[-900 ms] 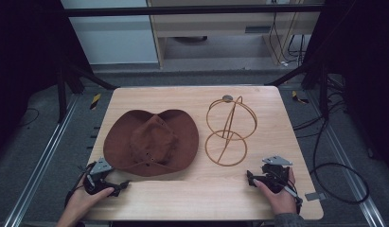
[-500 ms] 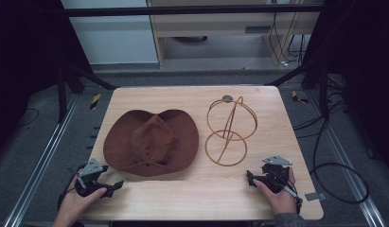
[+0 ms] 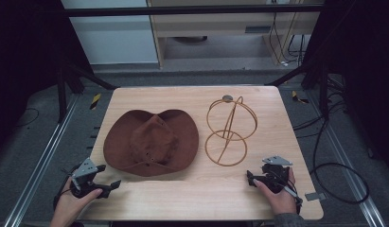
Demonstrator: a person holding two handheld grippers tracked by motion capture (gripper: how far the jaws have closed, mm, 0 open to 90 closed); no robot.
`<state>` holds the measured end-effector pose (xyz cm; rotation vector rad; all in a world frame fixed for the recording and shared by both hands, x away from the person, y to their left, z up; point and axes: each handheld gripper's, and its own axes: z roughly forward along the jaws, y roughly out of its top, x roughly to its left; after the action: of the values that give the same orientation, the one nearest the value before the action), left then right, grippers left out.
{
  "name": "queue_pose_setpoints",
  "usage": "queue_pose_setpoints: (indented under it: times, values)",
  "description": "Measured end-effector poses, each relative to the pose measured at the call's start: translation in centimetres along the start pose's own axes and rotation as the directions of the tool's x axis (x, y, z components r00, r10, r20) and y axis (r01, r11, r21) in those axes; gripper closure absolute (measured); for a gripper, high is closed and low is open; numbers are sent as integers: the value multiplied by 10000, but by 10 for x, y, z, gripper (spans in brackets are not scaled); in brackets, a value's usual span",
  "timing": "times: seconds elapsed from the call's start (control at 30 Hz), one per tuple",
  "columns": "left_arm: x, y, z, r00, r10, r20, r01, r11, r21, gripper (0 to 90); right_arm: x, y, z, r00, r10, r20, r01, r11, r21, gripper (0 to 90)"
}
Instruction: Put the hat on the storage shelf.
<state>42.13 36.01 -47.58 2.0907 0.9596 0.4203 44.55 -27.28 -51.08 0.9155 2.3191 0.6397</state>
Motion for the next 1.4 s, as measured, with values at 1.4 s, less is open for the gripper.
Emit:
queue_pose_setpoints:
  times: [1.4]
  values:
    - [2, 151, 19, 9954, 595, 746, -592, 9982, -63, 56, -15, -12, -4, 9999, -65, -89, 64, 9999, -137, 21]
